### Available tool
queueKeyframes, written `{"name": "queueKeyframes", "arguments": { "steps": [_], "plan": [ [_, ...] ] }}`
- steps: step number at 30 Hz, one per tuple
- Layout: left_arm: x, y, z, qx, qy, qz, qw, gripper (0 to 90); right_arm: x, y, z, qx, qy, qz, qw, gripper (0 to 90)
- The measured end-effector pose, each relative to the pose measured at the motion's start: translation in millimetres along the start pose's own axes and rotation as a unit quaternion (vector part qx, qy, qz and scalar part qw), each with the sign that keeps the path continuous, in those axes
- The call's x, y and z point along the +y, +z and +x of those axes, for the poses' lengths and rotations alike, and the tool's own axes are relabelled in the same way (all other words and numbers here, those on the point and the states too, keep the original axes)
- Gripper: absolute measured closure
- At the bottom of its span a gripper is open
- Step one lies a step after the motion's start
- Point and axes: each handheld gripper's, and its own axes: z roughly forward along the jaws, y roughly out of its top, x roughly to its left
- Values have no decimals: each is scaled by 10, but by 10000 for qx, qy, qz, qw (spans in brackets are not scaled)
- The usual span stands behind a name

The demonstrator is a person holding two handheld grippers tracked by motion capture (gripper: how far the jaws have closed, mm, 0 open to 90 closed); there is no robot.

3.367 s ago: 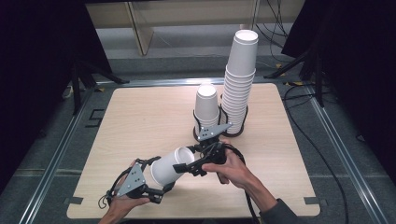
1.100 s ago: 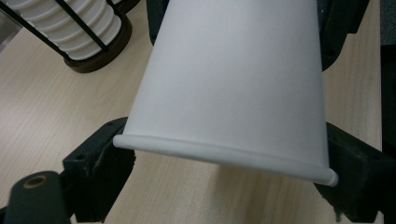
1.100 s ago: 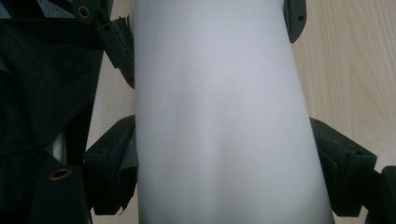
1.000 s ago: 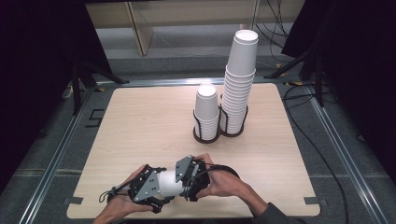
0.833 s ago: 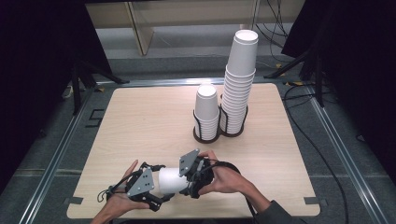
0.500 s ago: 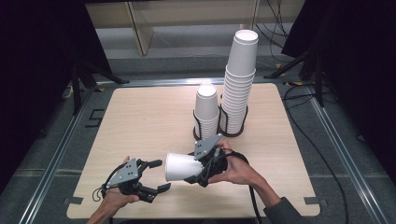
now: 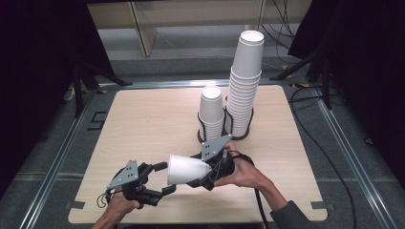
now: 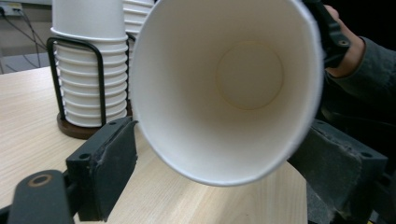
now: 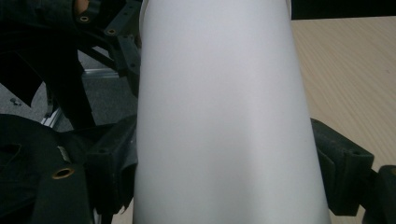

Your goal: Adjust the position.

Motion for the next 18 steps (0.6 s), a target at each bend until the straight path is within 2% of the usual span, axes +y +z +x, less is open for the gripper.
{"name": "queueKeyframes", "arguments": {
  "steps": [1, 4, 5, 6, 8, 10, 11, 12, 16, 18],
  "plan": [
    [0, 4, -3, -2, -3, -16, 10000, 121, -2, 8, 12, 67, 80, 12, 9999, 219],
    [7, 11, -18, 66, 67, 19, 10000, 68, 1, 25, 12, 106, -10, -27, 9999, 219],
    [6, 20, -34, 92, 5, -19, 10000, 49, 1, 31, 12, 131, -39, -38, 9999, 219],
    [8, 15, -27, 67, 76, 11, 9999, 38, 0, 37, 18, 140, -47, -35, 9999, 219],
    [8, 23, -32, 39, 85, 20, 10000, 17, -3, 58, 34, 257, 27, -42, 9997, 219],
    [3, 41, -48, 11, 41, 18, 10000, 0, 0, 83, 41, 281, -14, -72, 9996, 219],
    [-5, 66, -53, -63, 58, -70, 9999, 0, 3, 94, 44, 292, -51, -75, 9995, 219],
    [1, 59, -68, -18, 45, 23, 10000, 2, 6, 109, 49, 310, -62, -66, 9995, 219],
    [-2, 75, -90, -116, 111, 38, 9999, 48, 5, 145, 63, 435, 14, -58, 9990, 218],
    [-3, 82, -96, -128, 96, 23, 9999, 43, -3, 158, 55, 460, -34, -72, 9989, 218]
  ]
}}
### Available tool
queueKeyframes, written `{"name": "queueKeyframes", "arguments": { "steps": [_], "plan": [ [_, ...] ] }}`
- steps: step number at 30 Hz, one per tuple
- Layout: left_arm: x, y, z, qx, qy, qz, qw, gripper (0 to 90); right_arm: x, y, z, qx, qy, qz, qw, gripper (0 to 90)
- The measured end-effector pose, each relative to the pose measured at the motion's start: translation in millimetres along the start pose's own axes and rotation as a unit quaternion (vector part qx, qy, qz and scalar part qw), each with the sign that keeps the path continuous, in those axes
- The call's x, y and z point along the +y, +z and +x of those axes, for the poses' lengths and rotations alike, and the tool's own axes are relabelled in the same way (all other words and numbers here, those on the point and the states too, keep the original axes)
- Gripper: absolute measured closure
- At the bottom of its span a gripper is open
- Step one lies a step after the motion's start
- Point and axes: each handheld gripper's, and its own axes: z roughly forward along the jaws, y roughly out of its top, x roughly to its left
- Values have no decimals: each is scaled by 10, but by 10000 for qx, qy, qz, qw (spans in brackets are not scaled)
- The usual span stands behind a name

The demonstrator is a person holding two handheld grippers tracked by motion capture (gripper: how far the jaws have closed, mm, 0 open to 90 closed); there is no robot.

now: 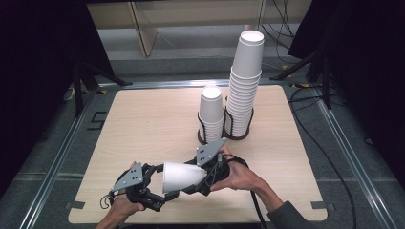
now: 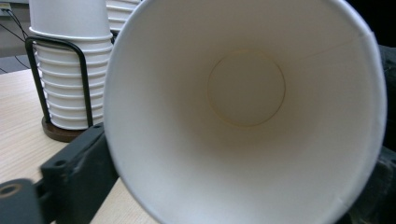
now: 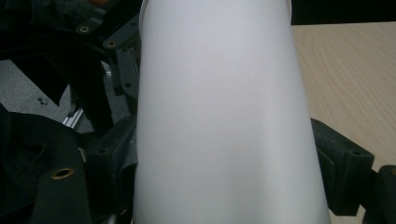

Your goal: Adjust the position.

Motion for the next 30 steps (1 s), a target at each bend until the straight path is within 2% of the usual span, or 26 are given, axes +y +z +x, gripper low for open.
{"name": "queueKeyframes", "arguments": {
  "steps": [1, 3, 6, 8, 9, 10, 12, 14, 16, 17, 18, 22, 24, 26, 27, 30],
  "plan": [
    [1, 1, 1, -3, -15, -13, 10000, 41, -5, 8, 6, 17, 57, 12, 10000, 218],
    [-1, 4, -1, -41, -123, -99, 9999, 40, -11, 22, -1, 2, -10, 8, 10000, 218],
    [-6, -9, 11, -87, -48, -85, 9999, 41, -20, 41, 5, 70, 64, 42, 9999, 218],
    [-9, -16, 6, -92, -62, -180, 9998, 40, -26, 55, -4, 61, -22, 52, 10000, 218],
    [-3, -29, 18, -88, -10, -152, 9998, 45, -29, 60, -4, 68, -21, 63, 10000, 218],
    [0, -30, 16, -77, -31, -187, 9998, 47, -36, 69, 3, 102, 74, 99, 9999, 218],
    [0, -35, 32, -160, -46, -214, 9996, 62, -42, 77, -5, 100, 32, 84, 9999, 219],
    [4, -35, 41, -204, -30, -253, 9995, 73, -47, 77, -1, 106, 91, 91, 9999, 221],
    [27, -51, 28, -167, 41, -131, 9998, 83, -49, 73, -5, 116, 94, 97, 9998, 222],
    [31, -42, 19, -180, 63, -171, 9997, 92, -55, 71, -9, 144, 129, 126, 9997, 218],
    [43, -50, 9, -116, 153, -82, 9998, 101, -59, 73, -11, 148, 133, 152, 9997, 212],
    [57, -47, -11, 2, 263, -22, 9997, 121, -53, 64, -7, -98, 142, 333, 9993, 176],
    [54, -42, -2, 1, 285, -76, 9996, 125, -50, 46, -7, -278, 88, 496, 9983, 162],
    [60, -58, 4, 100, 329, 91, 9994, 125, -38, 20, 13, -505, 43, 757, 9958, 158],
    [68, -65, -5, 201, 316, 229, 9990, 125, -27, 4, 22, -582, 4, 837, 9948, 158],
    [73, -55, -9, 327, 430, 538, 9971, 125, 43, -53, 74, -909, -195, 1030, 9903, 159]
  ]
}}
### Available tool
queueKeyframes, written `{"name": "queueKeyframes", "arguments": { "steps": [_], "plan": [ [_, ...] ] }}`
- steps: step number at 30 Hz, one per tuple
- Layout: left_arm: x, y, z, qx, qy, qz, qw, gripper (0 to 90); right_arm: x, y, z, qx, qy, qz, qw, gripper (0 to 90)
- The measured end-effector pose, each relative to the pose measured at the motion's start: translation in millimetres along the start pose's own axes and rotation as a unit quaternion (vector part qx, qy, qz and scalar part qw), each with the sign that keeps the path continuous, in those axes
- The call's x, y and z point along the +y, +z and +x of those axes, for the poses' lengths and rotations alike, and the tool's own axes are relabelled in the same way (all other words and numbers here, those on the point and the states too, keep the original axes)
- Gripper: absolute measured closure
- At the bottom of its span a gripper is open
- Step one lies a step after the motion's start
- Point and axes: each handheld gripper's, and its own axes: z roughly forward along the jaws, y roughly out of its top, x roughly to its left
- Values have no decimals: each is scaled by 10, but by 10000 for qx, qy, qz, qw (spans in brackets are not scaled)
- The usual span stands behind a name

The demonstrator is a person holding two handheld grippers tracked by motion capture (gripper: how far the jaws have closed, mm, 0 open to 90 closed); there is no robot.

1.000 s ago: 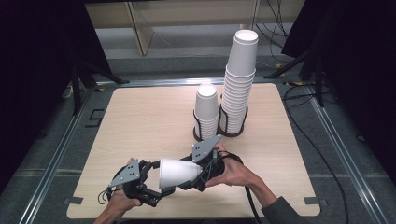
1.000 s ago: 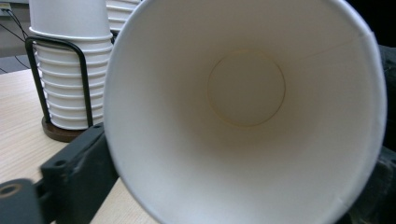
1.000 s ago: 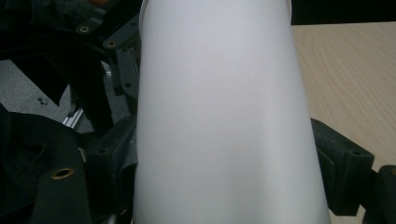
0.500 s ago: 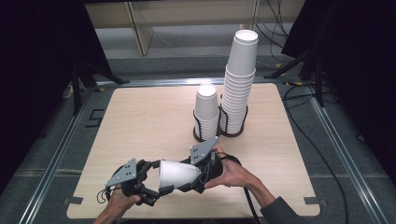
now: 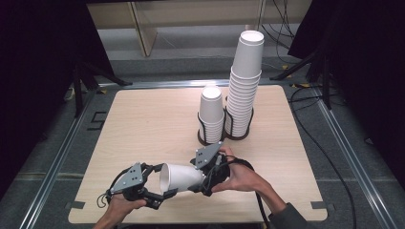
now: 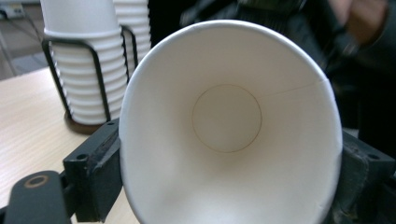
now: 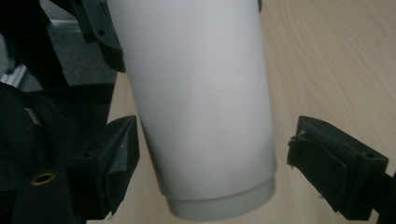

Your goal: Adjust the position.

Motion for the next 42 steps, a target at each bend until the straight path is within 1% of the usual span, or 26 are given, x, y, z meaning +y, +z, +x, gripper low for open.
{"name": "queueKeyframes", "arguments": {
  "steps": [1, 2, 3, 4, 9, 11, 12, 16, 17, 18, 19, 22, 23, 24, 26, 27, 29, 30, 31, 32, 34, 35, 37, 39, 41, 42],
  "plan": [
    [2, 17, -11, 11, -27, 49, 10000, 124, 15, -12, 13, -59, -37, 35, 10000, 159],
    [10, 15, -20, 77, 17, 199, 9998, 124, 35, -18, 31, -119, -75, 81, 9999, 159],
    [10, 28, -25, 88, 50, 264, 9996, 124, 50, -16, 43, -166, -175, 147, 9996, 160],
    [16, 32, -41, 147, 72, 379, 9991, 123, 63, -6, 67, -196, -179, 223, 9994, 160],
    [51, 55, -97, 220, 299, 718, 9967, 123, 94, 108, 150, -238, -408, 605, 9970, 159],
    [63, 72, -118, 167, 369, 723, 9966, 123, 91, 153, 167, -218, -432, 660, 9966, 159],
    [68, 77, -135, 202, 364, 721, 9965, 123, 86, 185, 176, -171, -468, 698, 9963, 161],
    [97, 72, -164, 231, 475, 886, 9947, 123, 81, 258, 206, -132, -539, 830, 9950, 170],
    [97, 76, -172, 216, 446, 865, 9950, 123, 87, 266, 203, -176, -646, 827, 9943, 171],
    [98, 78, -173, 193, 455, 863, 9950, 122, 83, 284, 213, -118, -550, 845, 9948, 176],
    [98, 79, -175, 187, 466, 864, 9950, 121, 90, 294, 209, -153, -673, 839, 9941, 182],
    [92, 84, -181, 169, 434, 822, 9955, 117, 86, 323, 208, -95, -706, 773, 9945, 203],
    [89, 85, -180, 160, 440, 811, 9956, 114, 77, 328, 219, -82, -562, 796, 9952, 206],
    [85, 85, -175, 165, 430, 776, 9959, 108, 76, 330, 206, -77, -685, 776, 9946, 210],
    [69, 79, -147, 120, 370, 579, 9976, 90, 68, 326, 197, -41, -735, 696, 9949, 217],
    [62, 72, -139, 127, 262, 433, 9986, 82, 65, 318, 186, 15, -713, 637, 9954, 218],
    [62, 48, -111, 197, 110, 162, 9996, 74, 40, 284, 127, 165, -540, 369, 9977, 222],
    [67, 26, -94, 205, 44, 61, 9998, 69, 29, 258, 106, 184, -433, 224, 9986, 222],
    [59, 23, -78, 211, -70, -130, 9997, 68, 17, 232, 83, 232, -323, 77, 9992, 223],
    [55, 5, -63, 257, -227, -210, 9992, 68, 4, 210, 56, 241, -243, -72, 9994, 224],
    [34, -7, -40, 261, -429, -361, 9981, 69, -20, 174, 8, 295, -97, -298, 9991, 224],
    [19, -6, -28, 228, -623, -492, 9966, 67, -31, 162, -7, 335, -25, -410, 9986, 224],
    [4, -6, -16, 205, -810, -617, 9946, 67, -45, 150, -31, 353, 71, -562, 9978, 224],
    [4, -5, -12, 174, -847, -756, 9934, 68, -47, 150, -39, 364, 137, -660, 9971, 224],
    [3, 9, -22, 161, -998, -900, 9908, 64, -42, 161, -32, 360, 133, -716, 9967, 224],
    [3, 10, -28, 169, -986, -907, 9908, 64, -37, 169, -29, 355, 124, -721, 9967, 224]
  ]
}}
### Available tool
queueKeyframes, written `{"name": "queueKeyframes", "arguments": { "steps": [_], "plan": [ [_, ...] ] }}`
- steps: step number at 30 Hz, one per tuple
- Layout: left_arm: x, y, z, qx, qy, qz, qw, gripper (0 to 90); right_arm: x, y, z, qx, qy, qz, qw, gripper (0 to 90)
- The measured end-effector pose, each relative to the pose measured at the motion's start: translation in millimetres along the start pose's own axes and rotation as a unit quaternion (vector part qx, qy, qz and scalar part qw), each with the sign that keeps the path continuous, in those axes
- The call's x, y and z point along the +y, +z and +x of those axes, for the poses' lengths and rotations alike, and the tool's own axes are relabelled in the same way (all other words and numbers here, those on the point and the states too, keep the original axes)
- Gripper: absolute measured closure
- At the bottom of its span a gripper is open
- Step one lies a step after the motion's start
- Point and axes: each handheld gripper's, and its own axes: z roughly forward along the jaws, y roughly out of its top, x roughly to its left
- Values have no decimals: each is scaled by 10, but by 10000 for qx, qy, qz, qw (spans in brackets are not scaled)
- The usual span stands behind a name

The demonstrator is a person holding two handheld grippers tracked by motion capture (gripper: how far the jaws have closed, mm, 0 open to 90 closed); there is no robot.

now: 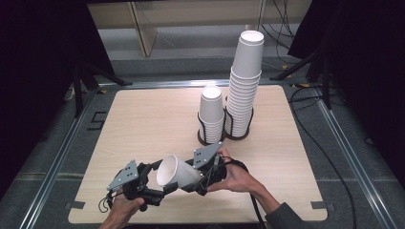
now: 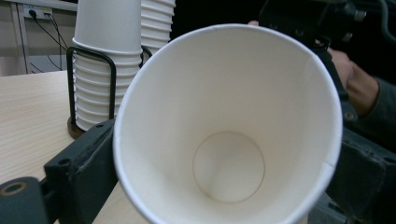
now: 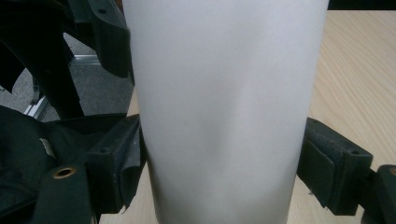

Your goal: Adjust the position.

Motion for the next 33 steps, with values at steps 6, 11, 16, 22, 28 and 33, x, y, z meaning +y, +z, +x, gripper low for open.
{"name": "queueKeyframes", "arguments": {
  "steps": [6, 11, 16, 22, 28, 33],
  "plan": [
    [2, 1, -9, 90, 69, -84, 9999, 61, -4, 46, 4, -26, 12, -68, 10000, 222],
    [3, 4, -14, 153, 104, -141, 9997, 68, -9, 68, 6, 8, 127, -114, 9999, 221],
    [-4, 4, -17, 190, 169, -145, 9996, 84, -32, 99, -1, 35, 190, -162, 9997, 220],
    [4, 5, -24, 252, 242, -73, 9994, 124, -58, 124, -13, 30, 293, -126, 9995, 208],
    [49, -53, 29, 551, 328, -93, 9979, 130, -128, 38, -83, -206, 603, -164, 9978, 167],
    [67, -96, 103, 1007, 383, 81, 9941, 131, -235, -124, -94, -582, 733, -8, 9956, 171]
  ]
}}
